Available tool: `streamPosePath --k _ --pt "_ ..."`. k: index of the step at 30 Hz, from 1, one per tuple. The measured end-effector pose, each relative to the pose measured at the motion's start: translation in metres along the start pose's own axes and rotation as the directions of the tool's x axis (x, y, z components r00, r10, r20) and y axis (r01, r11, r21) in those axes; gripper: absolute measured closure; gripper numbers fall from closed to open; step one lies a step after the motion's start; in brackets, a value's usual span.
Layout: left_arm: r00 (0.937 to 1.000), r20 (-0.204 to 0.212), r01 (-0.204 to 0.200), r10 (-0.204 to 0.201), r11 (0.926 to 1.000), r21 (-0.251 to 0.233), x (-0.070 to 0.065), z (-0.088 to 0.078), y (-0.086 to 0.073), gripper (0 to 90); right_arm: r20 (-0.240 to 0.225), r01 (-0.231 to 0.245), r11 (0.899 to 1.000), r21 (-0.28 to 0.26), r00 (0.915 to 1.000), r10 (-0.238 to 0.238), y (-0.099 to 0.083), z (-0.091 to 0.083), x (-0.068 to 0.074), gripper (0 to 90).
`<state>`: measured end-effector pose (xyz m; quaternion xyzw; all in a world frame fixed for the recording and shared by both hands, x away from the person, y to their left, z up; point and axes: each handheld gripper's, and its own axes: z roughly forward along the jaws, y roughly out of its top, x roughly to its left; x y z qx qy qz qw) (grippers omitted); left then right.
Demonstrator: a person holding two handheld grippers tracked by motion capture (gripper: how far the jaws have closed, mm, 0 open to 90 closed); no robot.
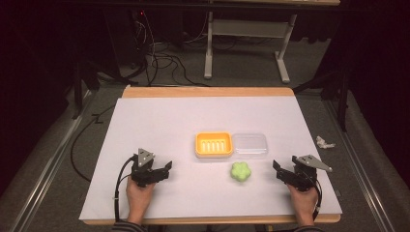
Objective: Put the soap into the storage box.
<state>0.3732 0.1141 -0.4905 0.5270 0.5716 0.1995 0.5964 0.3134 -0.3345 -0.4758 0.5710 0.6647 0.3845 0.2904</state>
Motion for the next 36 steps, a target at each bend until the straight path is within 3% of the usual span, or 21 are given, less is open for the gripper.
streamPosePath --k 11,19,36 --pt "1.0 -0.003 -0.008 0.008 1.0 0.0 0.0 0.0 0.0 20.4 -0.043 0.025 1.0 -0.018 0.9988 -0.026 0.005 -0.006 0.006 22.7" --pt "1.0 -0.003 -0.006 0.006 1.0 0.0 0.0 0.0 0.0 20.3 -0.095 0.082 0.997 -0.011 0.9921 -0.083 0.011 -0.011 0.018 18.3" --pt "1.0 0.0 -0.004 0.004 1.0 -0.002 0.0 -0.001 0.0 20.1 -0.147 0.099 0.995 -0.014 0.984 -0.1 0.016 -0.027 0.033 14.9"
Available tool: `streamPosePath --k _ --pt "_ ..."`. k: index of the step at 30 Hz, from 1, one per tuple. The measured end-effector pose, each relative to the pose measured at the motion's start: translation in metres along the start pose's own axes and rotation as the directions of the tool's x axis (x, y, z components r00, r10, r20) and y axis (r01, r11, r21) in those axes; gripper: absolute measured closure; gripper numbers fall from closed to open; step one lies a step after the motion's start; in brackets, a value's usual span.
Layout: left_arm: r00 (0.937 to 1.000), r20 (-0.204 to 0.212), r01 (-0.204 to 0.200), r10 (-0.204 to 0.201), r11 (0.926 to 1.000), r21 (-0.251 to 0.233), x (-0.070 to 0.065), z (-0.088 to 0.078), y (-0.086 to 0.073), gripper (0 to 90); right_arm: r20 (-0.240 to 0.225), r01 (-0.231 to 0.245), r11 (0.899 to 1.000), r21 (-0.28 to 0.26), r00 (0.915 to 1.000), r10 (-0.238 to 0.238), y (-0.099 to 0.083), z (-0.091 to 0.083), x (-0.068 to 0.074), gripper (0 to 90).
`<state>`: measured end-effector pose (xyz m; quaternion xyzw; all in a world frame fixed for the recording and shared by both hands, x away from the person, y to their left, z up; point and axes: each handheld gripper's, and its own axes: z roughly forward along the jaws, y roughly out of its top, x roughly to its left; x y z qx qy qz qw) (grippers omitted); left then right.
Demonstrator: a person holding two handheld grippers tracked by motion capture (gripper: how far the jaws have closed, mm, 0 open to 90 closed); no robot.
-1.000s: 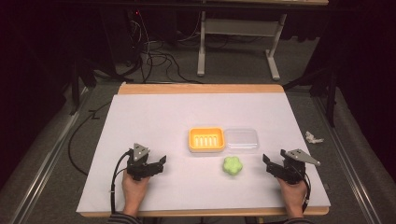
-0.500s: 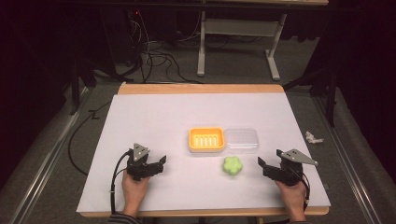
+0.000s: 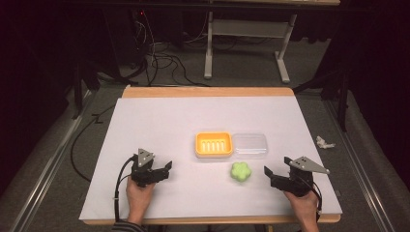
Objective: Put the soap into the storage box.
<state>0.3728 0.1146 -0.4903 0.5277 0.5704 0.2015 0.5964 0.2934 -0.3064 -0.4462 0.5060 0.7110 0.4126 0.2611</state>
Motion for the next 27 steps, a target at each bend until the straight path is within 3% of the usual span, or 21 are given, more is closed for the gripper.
streamPosePath --k 11,15,19,27 --pt "1.0 -0.003 0.003 -0.002 1.0 0.001 0.0 0.0 0.0 20.2 -0.051 0.018 0.999 0.036 0.9986 -0.016 0.002 -0.001 0.014 14.9" --pt "1.0 0.0 0.007 -0.007 1.0 -0.002 0.0 0.001 0.0 20.2 -0.102 0.03 0.998 0.06 0.9945 -0.024 0.005 -0.001 0.02 17.1" --pt "1.0 -0.001 0.004 -0.004 1.0 -0.001 0.0 0.0 0.0 20.2 -0.126 0.083 0.994 0.078 0.9894 -0.073 0.01 0.001 0.034 18.1" --pt "1.0 -0.003 -0.001 0.001 1.0 0.006 0.0 0.001 0.0 20.5 -0.152 0.121 0.988 0.096 0.9827 -0.106 0.013 0.007 0.043 18.1"
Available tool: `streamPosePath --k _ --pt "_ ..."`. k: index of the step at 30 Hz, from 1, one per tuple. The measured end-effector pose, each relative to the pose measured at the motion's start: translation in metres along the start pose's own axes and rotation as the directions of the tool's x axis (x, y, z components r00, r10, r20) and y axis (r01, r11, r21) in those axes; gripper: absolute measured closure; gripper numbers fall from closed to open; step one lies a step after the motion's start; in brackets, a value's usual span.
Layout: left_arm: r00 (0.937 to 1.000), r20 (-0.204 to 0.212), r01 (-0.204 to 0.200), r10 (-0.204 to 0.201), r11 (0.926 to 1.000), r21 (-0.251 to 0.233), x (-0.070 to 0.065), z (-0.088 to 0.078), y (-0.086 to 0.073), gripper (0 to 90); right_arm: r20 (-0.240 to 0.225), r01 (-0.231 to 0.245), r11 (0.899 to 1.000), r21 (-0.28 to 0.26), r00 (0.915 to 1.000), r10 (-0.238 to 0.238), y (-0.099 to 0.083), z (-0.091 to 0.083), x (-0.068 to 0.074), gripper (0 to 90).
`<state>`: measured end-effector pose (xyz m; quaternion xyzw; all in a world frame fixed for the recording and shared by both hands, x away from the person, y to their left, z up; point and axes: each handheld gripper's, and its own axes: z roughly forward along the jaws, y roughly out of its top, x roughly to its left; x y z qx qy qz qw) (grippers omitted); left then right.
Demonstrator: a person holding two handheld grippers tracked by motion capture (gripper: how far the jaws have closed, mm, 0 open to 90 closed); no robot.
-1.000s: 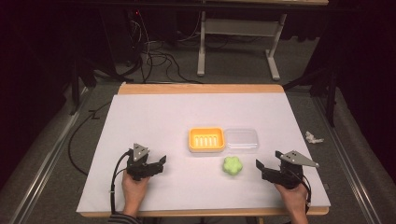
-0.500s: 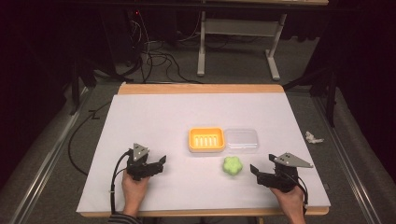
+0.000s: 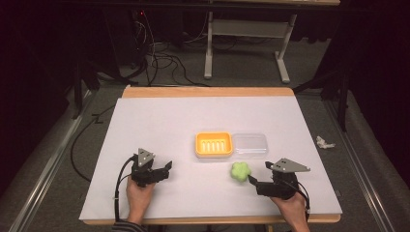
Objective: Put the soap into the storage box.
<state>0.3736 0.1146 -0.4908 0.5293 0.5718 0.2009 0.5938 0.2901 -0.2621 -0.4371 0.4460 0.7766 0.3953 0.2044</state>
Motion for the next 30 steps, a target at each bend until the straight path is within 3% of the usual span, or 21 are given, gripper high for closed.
streamPosePath --k 11,17,30 --pt "1.0 -0.006 0.007 -0.007 1.0 0.004 0.0 0.001 0.0 20.9 -0.033 0.073 0.996 0.055 0.9969 -0.071 0.01 0.014 0.009 17.5" --pt "0.9999 -0.006 0.009 -0.009 0.9999 0.004 0.001 0.001 0.0 20.9 -0.054 0.115 0.987 0.114 0.9925 -0.11 0.017 0.032 0.016 16.5" --pt "1.0 0.0 0.006 -0.006 1.0 0.003 0.0 0.0 0.0 20.9 -0.041 0.131 0.971 0.199 0.9913 -0.125 0.02 0.057 0.018 16.3"
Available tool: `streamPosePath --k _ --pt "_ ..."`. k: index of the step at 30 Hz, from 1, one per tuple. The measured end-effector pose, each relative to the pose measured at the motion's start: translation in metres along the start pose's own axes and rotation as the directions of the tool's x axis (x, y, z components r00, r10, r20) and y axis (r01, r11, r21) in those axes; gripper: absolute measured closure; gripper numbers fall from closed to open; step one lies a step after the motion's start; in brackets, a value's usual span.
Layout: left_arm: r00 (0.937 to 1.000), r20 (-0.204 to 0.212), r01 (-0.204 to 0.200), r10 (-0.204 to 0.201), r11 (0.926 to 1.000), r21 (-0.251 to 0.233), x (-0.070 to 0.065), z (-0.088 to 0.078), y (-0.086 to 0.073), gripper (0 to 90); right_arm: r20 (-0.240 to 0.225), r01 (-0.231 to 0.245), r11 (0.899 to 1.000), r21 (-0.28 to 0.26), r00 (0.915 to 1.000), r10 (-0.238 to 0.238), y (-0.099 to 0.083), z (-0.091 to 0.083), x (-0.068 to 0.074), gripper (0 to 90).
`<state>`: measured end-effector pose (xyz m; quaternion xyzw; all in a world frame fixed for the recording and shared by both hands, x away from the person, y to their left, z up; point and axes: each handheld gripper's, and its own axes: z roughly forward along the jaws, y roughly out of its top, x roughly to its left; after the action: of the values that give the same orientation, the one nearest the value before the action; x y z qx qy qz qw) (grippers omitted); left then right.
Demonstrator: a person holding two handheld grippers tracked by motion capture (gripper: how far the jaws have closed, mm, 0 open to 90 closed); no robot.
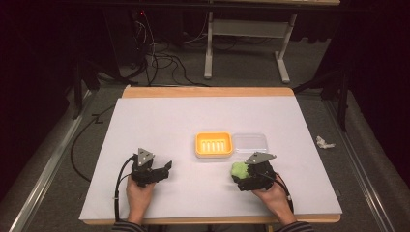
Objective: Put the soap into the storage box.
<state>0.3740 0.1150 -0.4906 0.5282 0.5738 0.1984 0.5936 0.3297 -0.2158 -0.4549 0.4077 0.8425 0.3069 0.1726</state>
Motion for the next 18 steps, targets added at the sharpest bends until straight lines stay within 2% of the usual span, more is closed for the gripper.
streamPosePath --k 4,9,18 --pt "1.0 -0.001 -0.005 0.005 1.0 0.002 0.0 0.0 0.0 20.9 0.004 0.015 1.0 0.026 0.9999 -0.015 0.002 0.008 0.0 16.3" --pt "1.0 0.004 -0.004 0.004 1.0 -0.002 0.0 -0.001 0.0 20.8 0.016 0.011 0.998 0.058 0.9998 -0.012 0.004 0.017 -0.001 16.2" --pt "1.0 0.008 -0.003 0.003 1.0 -0.001 0.0 -0.001 0.0 20.8 0.016 0.02 0.996 0.086 0.9997 -0.021 0.006 0.023 0.0 19.9"
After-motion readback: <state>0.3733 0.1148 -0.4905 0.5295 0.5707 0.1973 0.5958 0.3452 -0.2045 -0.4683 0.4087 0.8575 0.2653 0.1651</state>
